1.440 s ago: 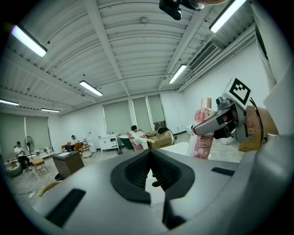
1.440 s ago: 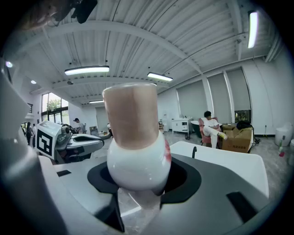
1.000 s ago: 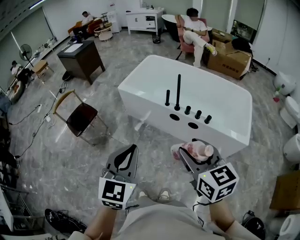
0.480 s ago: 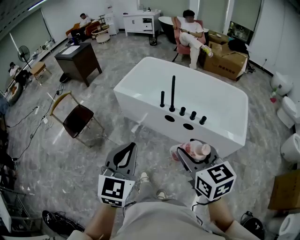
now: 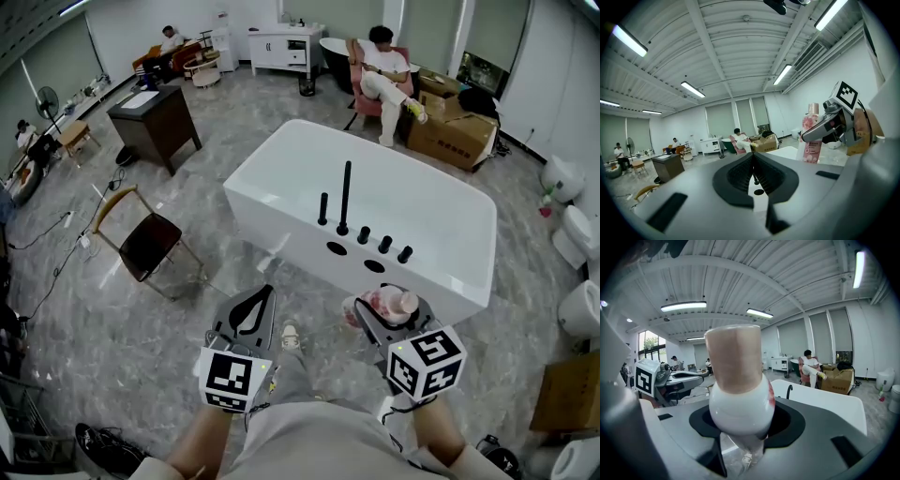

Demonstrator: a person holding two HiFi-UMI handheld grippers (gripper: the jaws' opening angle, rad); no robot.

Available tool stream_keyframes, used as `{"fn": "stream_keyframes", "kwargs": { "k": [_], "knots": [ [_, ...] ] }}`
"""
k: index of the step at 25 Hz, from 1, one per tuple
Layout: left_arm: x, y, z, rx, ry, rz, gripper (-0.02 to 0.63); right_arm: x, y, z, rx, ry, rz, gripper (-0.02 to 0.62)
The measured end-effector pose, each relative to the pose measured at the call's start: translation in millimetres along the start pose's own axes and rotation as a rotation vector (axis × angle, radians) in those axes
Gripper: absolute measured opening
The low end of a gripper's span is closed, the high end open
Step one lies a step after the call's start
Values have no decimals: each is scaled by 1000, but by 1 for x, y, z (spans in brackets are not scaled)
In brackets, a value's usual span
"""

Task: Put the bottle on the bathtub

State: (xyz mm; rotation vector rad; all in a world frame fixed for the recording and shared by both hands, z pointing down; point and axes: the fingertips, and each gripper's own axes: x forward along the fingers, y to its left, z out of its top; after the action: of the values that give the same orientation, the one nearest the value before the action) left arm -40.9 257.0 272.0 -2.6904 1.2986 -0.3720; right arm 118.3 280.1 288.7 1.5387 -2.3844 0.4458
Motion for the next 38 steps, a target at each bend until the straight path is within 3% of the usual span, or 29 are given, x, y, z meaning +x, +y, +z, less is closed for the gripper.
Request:
{"fn": "stream_keyframes", "kwargs": {
  "k": [10, 28, 38],
  "knots": [
    [83, 45, -30, -31, 55, -33, 19, 93, -49, 4, 0, 66, -30, 241],
    [291, 228, -111, -112, 224, -122, 19, 366, -136, 58, 65, 145, -109, 241],
    [364, 289, -166, -130, 279, -142, 19, 488, -169, 47, 41, 190, -156, 242]
  ]
}}
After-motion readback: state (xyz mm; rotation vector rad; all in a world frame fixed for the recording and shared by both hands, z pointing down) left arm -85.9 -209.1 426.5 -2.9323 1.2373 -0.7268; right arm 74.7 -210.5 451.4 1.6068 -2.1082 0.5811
